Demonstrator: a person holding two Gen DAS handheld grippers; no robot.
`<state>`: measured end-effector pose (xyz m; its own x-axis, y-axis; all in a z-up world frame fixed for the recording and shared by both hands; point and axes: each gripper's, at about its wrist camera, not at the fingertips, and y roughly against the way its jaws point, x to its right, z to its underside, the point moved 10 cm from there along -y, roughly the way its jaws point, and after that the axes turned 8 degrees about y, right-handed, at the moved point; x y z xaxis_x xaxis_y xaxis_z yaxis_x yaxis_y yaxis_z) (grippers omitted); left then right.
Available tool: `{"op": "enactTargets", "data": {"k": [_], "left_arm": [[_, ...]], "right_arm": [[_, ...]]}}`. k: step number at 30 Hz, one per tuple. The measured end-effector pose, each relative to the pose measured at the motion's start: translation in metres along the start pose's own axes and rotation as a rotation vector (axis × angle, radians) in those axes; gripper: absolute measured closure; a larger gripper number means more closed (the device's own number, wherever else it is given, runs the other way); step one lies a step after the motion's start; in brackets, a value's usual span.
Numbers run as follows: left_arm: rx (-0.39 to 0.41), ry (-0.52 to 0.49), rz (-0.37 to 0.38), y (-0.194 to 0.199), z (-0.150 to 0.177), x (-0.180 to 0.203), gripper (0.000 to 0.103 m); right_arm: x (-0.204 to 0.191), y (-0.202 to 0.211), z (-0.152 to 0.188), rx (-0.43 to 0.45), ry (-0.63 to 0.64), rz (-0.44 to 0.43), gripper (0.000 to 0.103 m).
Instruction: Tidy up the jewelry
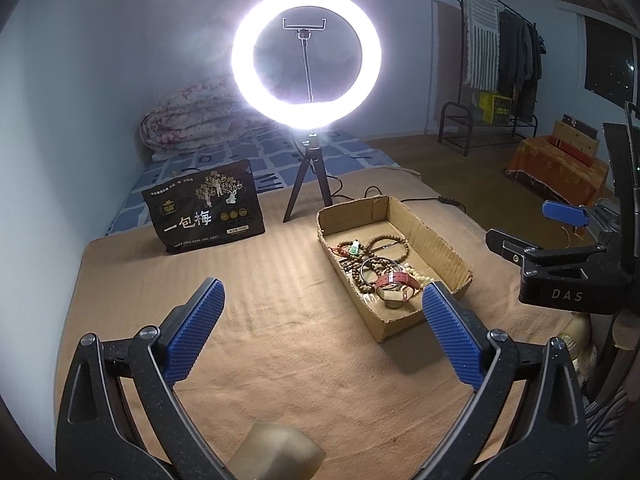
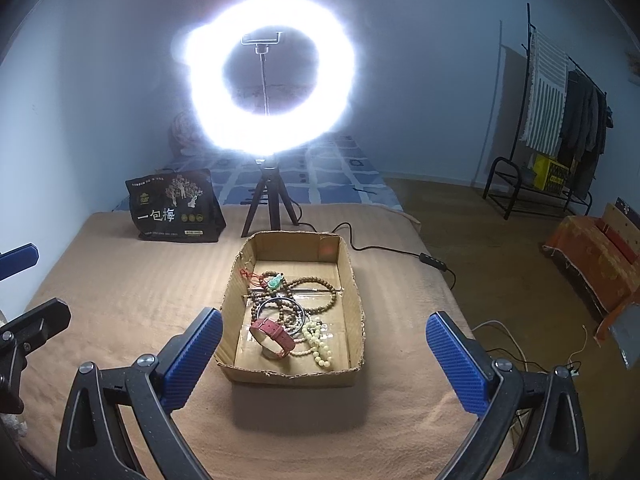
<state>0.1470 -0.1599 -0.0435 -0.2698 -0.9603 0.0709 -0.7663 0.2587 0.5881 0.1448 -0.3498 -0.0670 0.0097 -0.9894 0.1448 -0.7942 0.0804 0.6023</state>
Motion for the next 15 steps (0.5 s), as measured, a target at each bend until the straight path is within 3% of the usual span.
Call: {"op": "enactTargets", "data": {"k": [15], "left_arm": [[-0.012,0.007,-0.044,-0.0001,0.0039,-0.0053,0.002]], "right_arm": [[-0.0031,-0.0019,0.0013,-0.005,0.024,0.003,0.000]]}}
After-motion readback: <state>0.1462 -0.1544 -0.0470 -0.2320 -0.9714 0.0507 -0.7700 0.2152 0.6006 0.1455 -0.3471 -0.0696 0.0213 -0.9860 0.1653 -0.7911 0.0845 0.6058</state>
